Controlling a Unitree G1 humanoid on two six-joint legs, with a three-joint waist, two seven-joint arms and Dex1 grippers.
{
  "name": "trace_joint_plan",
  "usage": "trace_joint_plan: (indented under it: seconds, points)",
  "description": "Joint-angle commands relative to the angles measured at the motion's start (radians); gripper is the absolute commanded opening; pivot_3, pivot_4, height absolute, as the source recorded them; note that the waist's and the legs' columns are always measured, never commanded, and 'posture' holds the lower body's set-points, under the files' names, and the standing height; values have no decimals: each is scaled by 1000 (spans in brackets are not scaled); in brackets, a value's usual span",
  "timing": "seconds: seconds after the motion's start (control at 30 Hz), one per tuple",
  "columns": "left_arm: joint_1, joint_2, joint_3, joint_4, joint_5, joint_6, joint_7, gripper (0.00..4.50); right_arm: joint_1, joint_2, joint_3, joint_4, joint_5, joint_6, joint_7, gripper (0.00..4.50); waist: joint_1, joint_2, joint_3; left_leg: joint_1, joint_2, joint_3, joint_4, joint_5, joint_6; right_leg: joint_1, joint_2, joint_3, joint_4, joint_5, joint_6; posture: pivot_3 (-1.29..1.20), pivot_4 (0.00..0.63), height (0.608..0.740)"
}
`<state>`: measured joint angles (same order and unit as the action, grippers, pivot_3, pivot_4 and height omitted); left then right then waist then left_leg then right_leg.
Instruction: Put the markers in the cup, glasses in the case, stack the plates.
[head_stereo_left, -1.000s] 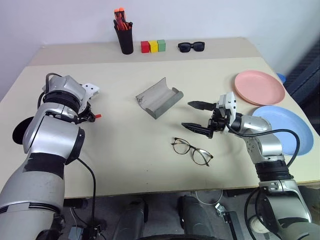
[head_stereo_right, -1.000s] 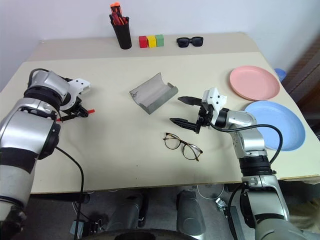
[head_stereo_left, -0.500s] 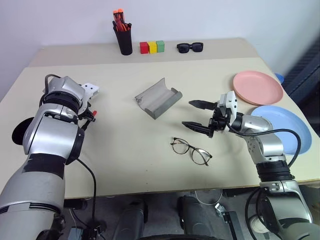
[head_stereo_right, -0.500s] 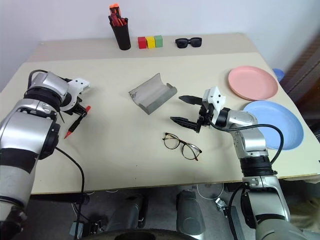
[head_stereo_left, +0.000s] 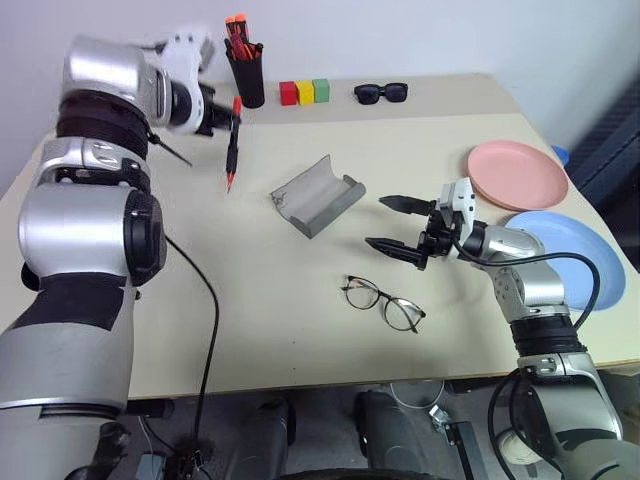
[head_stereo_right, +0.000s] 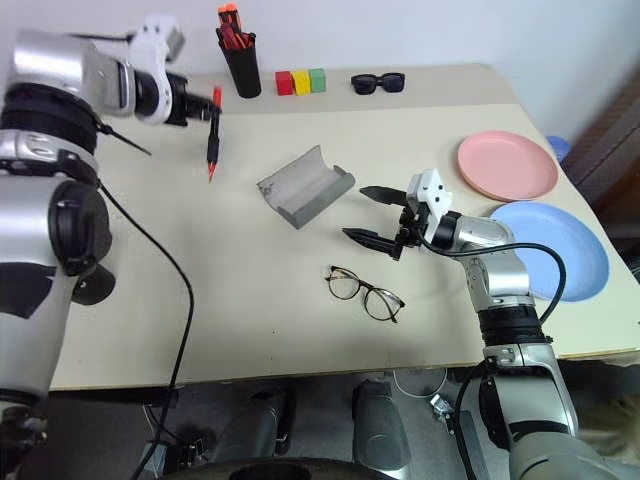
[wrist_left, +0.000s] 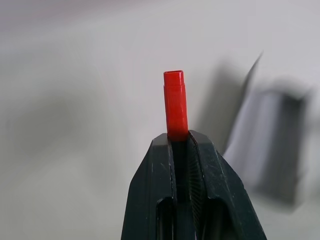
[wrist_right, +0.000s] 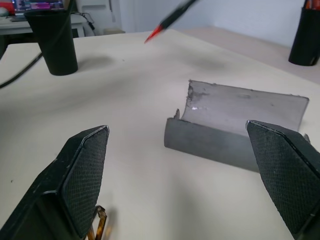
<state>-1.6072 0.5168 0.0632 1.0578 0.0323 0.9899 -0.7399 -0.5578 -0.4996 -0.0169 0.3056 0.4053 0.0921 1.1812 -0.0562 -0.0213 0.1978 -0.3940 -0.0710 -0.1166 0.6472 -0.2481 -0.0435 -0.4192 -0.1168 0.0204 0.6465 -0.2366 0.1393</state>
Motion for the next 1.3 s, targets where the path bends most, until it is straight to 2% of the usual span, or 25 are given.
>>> trace_joint_plan:
  seconds: [0.03, 0.13, 0.2, 0.3, 0.4, 0.57, 0.63, 0.73, 0.9, 1.03, 1.17, 1.3]
  points:
    - [70, 36, 63, -334, -41, 47, 85, 46, -16, -3, -28, -2, 10, -29, 7, 4500, -7, 1, 0, 0, 0, 0, 0, 0, 0, 0, 0, 0, 0, 0, 0, 0, 150, 740]
    - [309, 31, 132, -843, -29, 100, 206, 46, 1, 7, -28, -25, 36, -13, 18, 4500, -16, 2, -1, 1, 1, 1, -1, 0, 0, -2, 0, 4, 1, 0, 0, 0, 150, 740]
    - [441, 17, 183, -1115, -20, 158, 280, 46, 12, 19, -34, -47, 70, -5, 40, 4500, -13, 2, -1, 2, 1, 2, -2, 0, -1, -4, 0, 6, 2, 0, 0, 0, 150, 740]
    - [540, -18, 264, -1357, -62, 231, 329, 46, 16, 32, -51, -61, 128, 6, 90, 4500, -7, 1, 0, -2, 1, 1, 0, 1, -1, -6, 1, 6, 3, 1, -1, 0, 150, 740]
    - [644, -16, 321, -1548, -98, 192, 337, 46, 5, 34, -54, -59, 171, 43, 137, 4500, 4, 1, 0, -2, 1, 1, 1, 0, -1, -5, 0, 5, 1, 1, -2, 0, 150, 740]
    - [693, -31, 458, -1713, -181, 217, 350, 46, -40, 38, -46, -4, 170, 64, 181, 4500, 14, 1, -1, 0, 1, 2, 1, 1, -2, -2, 1, 4, 1, 2, -3, 0, 150, 740]
    - [684, -51, 512, -1774, -213, 277, 366, 46, -55, 40, -46, 15, 167, 64, 200, 4500, 14, 1, -1, 1, 1, 1, 1, 1, -2, 0, 1, 4, 1, 2, -3, 0, 150, 740]
    - [710, -47, 551, -1875, -252, 311, 370, 46, -74, 40, -47, 36, 171, 69, 235, 4500, 13, 1, -1, 2, 1, 1, 1, 1, -2, 1, 1, 3, 0, 2, -2, 0, 150, 740]
    - [814, -114, 694, -2082, -275, 399, 394, 46, -89, 43, -45, 72, 176, 73, 309, 4500, 10, 1, -1, 2, 1, 1, 0, 1, -2, 1, 1, 3, -1, 2, -3, 0, 150, 740]
    - [1030, -98, 812, -2105, -282, 167, 443, 46, -98, 52, -43, 111, 163, 53, 342, 4500, 9, 1, -1, 3, 2, 2, 0, 1, -2, 1, 3, 4, -1, 2, -3, 0, 150, 740]
    - [1271, -152, 887, -2105, -304, -58, 530, 46, -104, 65, -39, 139, 152, 37, 356, 4500, 14, 1, -1, 3, 2, 2, 0, 1, -2, 2, 2, 4, -2, 2, -4, 0, 150, 740]
    - [1456, -220, 921, -2105, -363, -210, 627, 46, -110, 75, -32, 152, 139, 23, 363, 4500, 22, 1, -1, 4, 2, 1, 0, 0, -2, 7, 2, 2, -7, 2, -4, 0, 150, 740]
